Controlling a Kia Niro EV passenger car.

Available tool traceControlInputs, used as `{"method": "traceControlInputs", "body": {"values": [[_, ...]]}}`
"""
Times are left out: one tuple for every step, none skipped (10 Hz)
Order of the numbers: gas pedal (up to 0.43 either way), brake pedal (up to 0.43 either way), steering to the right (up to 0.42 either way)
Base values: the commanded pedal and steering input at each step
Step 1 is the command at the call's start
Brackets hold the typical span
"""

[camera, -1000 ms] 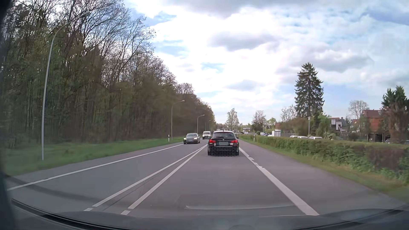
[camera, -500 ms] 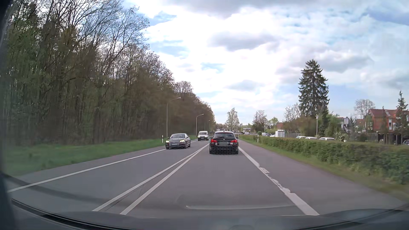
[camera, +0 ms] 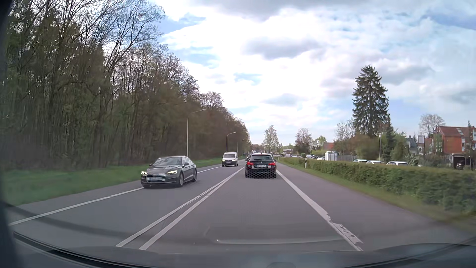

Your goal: Follow the waypoints while adhering to traffic rules and regulations

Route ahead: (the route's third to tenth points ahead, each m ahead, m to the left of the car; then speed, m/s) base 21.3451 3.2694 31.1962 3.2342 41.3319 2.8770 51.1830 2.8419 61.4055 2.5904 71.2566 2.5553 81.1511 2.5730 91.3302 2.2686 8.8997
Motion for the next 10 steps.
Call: {"method": "traceControlInputs", "body": {"values": [[0.087, 0.000, 0.001], [0.098, 0.000, 0.001], [0.110, 0.000, 0.001], [0.110, 0.000, 0.001], [0.118, 0.000, 0.001], [0.118, 0.000, 0.001], [0.118, 0.000, 0.001], [0.130, 0.000, 0.001], [0.130, 0.000, 0.001], [0.130, 0.000, 0.001]]}}
